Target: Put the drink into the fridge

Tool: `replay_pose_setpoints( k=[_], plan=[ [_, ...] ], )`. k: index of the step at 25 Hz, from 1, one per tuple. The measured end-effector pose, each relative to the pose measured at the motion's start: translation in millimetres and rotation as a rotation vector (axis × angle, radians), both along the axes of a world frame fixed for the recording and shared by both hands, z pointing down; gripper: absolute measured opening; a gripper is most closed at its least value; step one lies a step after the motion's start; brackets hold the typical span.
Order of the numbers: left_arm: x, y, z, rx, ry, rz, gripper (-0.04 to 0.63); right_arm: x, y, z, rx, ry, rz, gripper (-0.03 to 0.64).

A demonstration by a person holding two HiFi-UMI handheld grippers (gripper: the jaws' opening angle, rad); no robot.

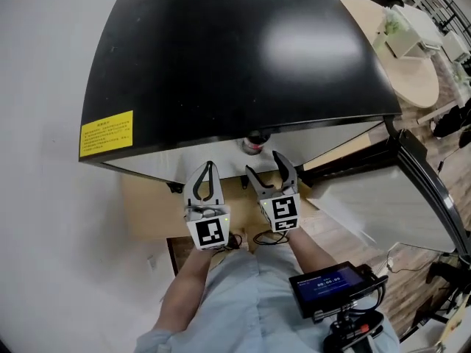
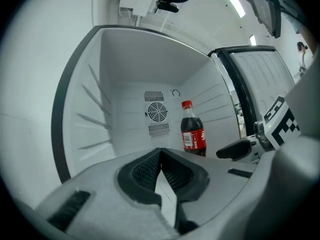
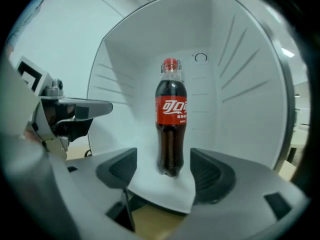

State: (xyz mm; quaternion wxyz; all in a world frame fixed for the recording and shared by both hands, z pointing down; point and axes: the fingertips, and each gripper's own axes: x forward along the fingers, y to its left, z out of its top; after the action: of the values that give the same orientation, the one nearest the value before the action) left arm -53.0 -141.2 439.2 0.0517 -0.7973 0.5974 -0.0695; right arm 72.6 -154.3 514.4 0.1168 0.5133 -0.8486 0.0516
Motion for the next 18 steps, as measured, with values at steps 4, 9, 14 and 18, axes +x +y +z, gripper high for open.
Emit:
replay_pose_setpoints(
  k=[4, 9, 14, 18],
  plan=[
    [-4, 28, -18, 0.019, -0.004, 0.028, 0.008, -12, 39, -20, 0.013, -0.021, 0.023, 0.267],
    [-6, 57, -34, 0.035, 0.009, 0.046, 0.008, -31, 74, -55, 0.078, -0.028, -0.004, 0.092],
    [-8, 74, -51, 0.063, 0.005, 0.061, 0.008, -36, 93, -90, 0.148, -0.043, 0.02, 0.006],
    [-12, 84, -64, 0.082, 0.012, 0.065, 0.008, -38, 102, -105, 0.18, -0.041, 0.033, 0.006]
  ],
)
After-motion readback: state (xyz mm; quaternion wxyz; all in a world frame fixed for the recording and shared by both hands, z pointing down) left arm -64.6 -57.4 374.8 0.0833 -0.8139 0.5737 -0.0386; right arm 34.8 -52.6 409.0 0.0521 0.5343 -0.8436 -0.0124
